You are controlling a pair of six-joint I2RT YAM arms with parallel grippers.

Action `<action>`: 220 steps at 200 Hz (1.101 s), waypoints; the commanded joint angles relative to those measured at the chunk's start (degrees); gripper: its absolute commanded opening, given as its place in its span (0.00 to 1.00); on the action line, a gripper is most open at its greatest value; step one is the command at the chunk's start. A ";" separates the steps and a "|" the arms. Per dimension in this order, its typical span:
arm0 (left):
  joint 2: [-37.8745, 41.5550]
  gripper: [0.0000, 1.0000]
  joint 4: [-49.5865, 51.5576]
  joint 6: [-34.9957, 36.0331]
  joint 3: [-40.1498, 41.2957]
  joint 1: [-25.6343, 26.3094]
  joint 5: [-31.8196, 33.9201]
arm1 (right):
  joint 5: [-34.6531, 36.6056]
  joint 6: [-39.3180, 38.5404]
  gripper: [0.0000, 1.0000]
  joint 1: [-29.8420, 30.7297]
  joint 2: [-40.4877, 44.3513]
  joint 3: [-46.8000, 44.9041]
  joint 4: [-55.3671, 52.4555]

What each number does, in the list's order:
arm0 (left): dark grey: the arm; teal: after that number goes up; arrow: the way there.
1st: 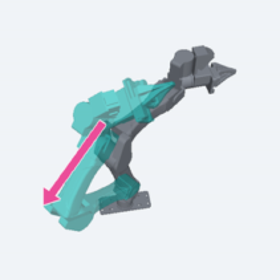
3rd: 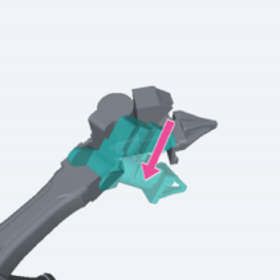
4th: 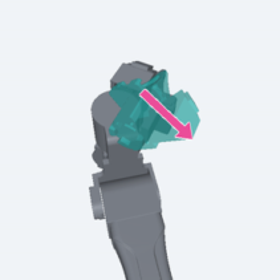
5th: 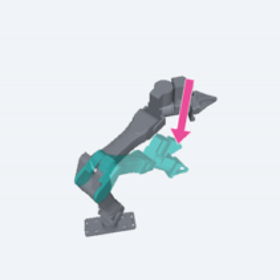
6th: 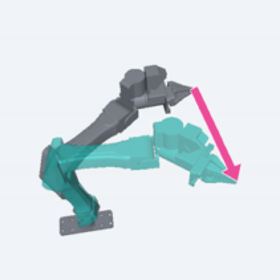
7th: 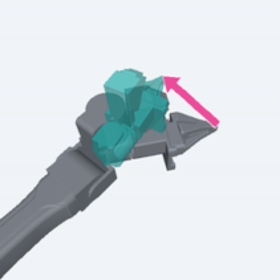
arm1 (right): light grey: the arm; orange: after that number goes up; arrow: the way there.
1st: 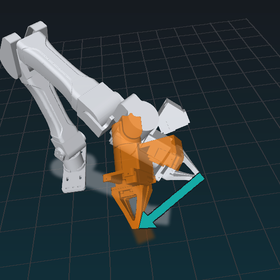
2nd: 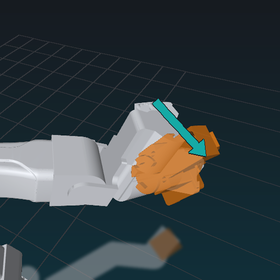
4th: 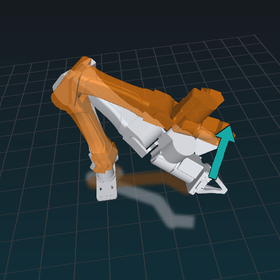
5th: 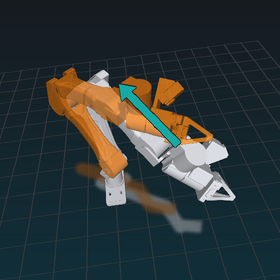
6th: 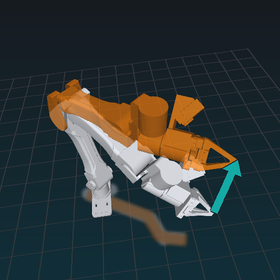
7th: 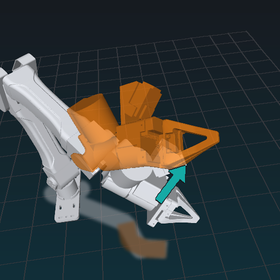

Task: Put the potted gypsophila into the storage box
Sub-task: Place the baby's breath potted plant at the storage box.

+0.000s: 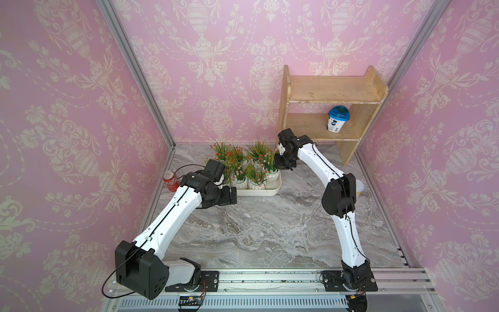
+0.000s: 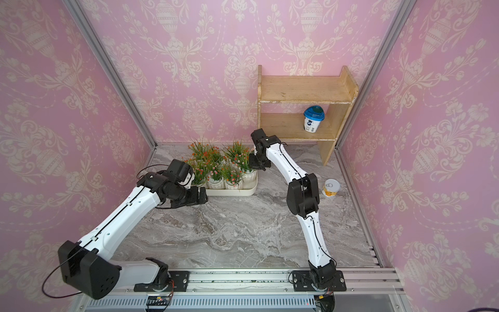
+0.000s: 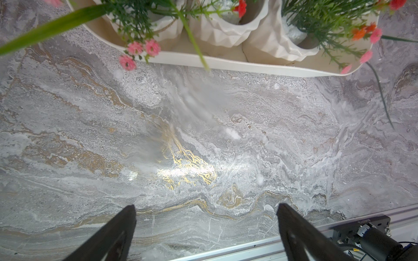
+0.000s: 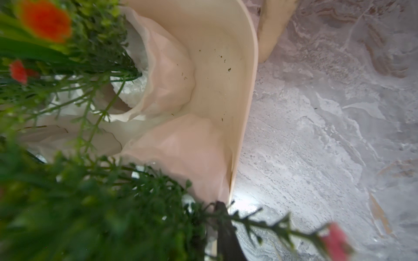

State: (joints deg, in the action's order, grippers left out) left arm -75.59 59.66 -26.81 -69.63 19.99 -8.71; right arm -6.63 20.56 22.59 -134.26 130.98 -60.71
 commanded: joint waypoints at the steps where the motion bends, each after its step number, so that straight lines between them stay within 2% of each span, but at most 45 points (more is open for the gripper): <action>1: -0.34 0.99 1.10 0.81 -1.39 -0.47 -1.05 | -0.22 -0.34 0.00 -0.02 -0.90 -0.72 1.46; 94: -0.96 0.99 0.93 0.97 -1.74 -0.48 -1.22 | -0.75 0.45 0.00 0.15 -1.71 -4.88 4.09; 220: -2.10 0.99 0.59 1.21 -2.51 -0.48 -1.75 | -0.02 0.14 0.00 0.10 -0.13 -4.95 3.23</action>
State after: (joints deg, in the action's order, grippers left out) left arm -77.17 59.53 -26.81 -70.59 19.99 -9.13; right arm -7.11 20.97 22.63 -135.39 127.11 -55.13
